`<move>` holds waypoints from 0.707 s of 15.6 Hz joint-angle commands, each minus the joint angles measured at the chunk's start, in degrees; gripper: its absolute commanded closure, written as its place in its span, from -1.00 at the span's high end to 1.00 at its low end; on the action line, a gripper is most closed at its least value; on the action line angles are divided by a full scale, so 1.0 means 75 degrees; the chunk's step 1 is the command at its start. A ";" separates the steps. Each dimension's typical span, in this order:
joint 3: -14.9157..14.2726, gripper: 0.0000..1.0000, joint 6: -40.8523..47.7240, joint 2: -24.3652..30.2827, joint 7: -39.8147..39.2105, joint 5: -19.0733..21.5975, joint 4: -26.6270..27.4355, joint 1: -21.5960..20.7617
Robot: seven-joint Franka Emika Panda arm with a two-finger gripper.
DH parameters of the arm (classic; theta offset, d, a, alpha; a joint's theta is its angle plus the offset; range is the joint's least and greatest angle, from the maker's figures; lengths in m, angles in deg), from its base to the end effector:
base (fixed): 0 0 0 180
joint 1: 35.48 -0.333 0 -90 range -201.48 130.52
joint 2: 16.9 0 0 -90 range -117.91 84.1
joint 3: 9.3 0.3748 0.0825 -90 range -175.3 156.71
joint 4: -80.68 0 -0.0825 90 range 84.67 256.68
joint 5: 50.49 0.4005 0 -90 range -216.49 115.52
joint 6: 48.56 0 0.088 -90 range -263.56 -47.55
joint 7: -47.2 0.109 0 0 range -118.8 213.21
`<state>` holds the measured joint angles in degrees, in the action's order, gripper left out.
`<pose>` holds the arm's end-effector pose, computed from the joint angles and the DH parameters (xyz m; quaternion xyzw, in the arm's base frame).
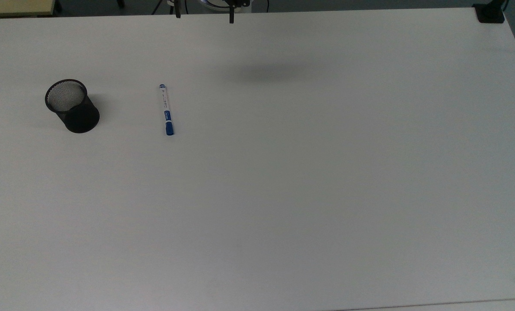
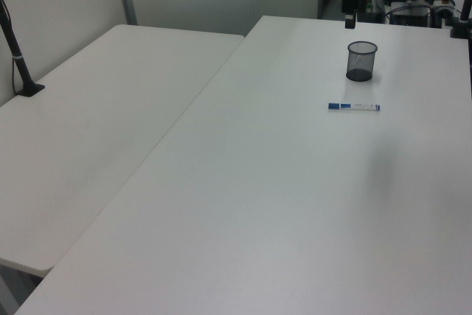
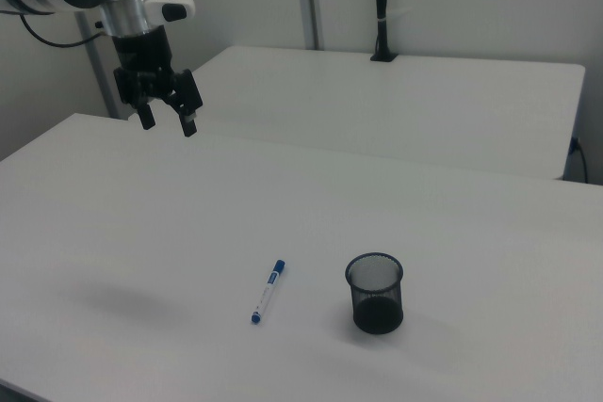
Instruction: Insert the marker
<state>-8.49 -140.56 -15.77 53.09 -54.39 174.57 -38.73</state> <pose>0.5647 0.0330 0.6626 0.9993 -0.0145 -0.0036 0.0346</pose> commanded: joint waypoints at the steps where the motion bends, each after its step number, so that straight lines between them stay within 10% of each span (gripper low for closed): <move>1: -0.0025 1.00 0.0068 0.0037 0.0071 0.0145 0.0066 -0.0070; 11: -0.0037 1.00 0.0009 -0.0034 0.0001 0.0087 0.0078 0.0011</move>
<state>-8.47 -140.55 -15.95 53.09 -54.37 174.67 -38.82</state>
